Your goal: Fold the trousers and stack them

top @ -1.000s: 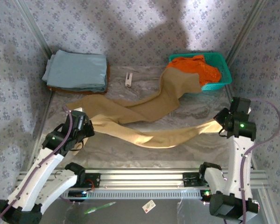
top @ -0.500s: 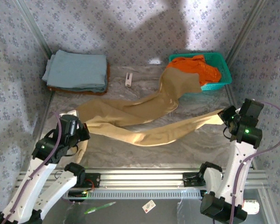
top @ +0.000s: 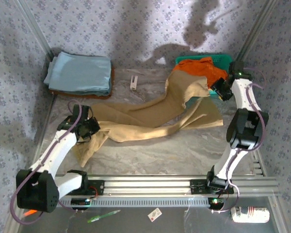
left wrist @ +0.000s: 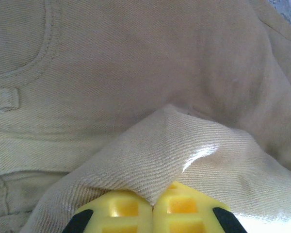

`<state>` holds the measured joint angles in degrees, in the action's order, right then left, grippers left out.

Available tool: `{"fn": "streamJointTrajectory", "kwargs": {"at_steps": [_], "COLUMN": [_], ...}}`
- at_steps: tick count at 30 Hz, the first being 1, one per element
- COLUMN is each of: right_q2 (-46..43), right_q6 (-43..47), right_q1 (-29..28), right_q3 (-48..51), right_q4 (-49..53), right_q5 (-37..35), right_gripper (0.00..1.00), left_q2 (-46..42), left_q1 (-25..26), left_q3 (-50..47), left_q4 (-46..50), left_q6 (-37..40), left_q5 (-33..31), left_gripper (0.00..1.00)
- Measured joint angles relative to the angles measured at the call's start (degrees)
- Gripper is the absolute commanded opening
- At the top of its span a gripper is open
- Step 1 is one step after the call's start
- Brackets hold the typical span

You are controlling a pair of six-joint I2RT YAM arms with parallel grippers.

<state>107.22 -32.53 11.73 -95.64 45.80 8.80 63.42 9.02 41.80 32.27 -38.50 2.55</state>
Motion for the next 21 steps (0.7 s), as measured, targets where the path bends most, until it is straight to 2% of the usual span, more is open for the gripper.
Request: {"fn": "streamJointTrajectory", "kwargs": {"at_steps": [4,8,11,14,21], "right_q2": [-3.87,-17.51,-23.45,-20.94,-8.72], "right_q6": [0.37,-1.09,-3.17,-4.37,-5.70], "right_q1": [-0.35,0.04,0.63,0.59,0.83], "right_q3": [3.98,21.40,32.46,37.46,37.22], "right_q4": [-1.09,-4.61,-7.17,-8.13,-10.34], "right_q5": [-2.32,-3.61,-3.28,-2.56,-1.14], "right_gripper": [0.60,0.52,0.51,0.56,0.61], "left_q2": [0.70,0.87,0.72,-0.31,-2.08], "left_q1": [-1.97,-2.64,-2.69,-2.97,-3.02], "left_q3": [-1.27,-2.08,-2.49,-2.60,-2.60], "left_q4": [-2.97,-4.31,-5.07,-5.09,-5.07], "left_q6": [-0.81,-1.22,-1.22,-1.22,-1.22], "left_q5": [1.36,2.51,3.04,3.39,3.72], "left_gripper": [0.00,0.00,0.00,0.00,0.00]}}
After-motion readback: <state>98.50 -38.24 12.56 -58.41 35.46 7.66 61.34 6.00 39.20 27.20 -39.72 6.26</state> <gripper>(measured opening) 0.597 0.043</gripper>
